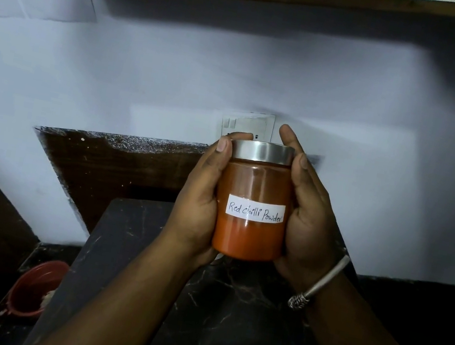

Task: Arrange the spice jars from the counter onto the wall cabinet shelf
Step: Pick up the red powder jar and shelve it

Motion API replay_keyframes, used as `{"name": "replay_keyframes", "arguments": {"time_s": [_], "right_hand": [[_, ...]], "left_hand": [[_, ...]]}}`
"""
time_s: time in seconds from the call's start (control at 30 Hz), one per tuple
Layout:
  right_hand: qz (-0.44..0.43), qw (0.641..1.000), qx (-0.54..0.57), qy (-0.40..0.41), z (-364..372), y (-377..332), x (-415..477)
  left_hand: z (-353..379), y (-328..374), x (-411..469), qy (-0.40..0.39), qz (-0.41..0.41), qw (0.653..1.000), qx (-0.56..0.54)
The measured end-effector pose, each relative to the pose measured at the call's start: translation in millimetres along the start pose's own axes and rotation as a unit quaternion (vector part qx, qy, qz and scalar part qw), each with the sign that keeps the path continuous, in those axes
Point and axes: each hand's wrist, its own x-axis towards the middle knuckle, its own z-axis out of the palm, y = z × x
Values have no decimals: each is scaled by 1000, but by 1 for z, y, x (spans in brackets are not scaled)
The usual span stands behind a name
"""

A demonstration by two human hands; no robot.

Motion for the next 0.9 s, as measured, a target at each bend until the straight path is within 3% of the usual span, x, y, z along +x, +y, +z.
{"name": "replay_keyframes", "arguments": {"time_s": [0.4,0.73,0.9], "right_hand": [[-60,997,-38,18,9,-30,15],[-243,959,-147,-1,26,-109,101],[-276,921,-273,-27,33,-154,161]], "left_hand": [[11,21,19,-48,55,997,18],[68,106,93,-95,220,970,48],[91,158,146,-101,319,936,111]]}}
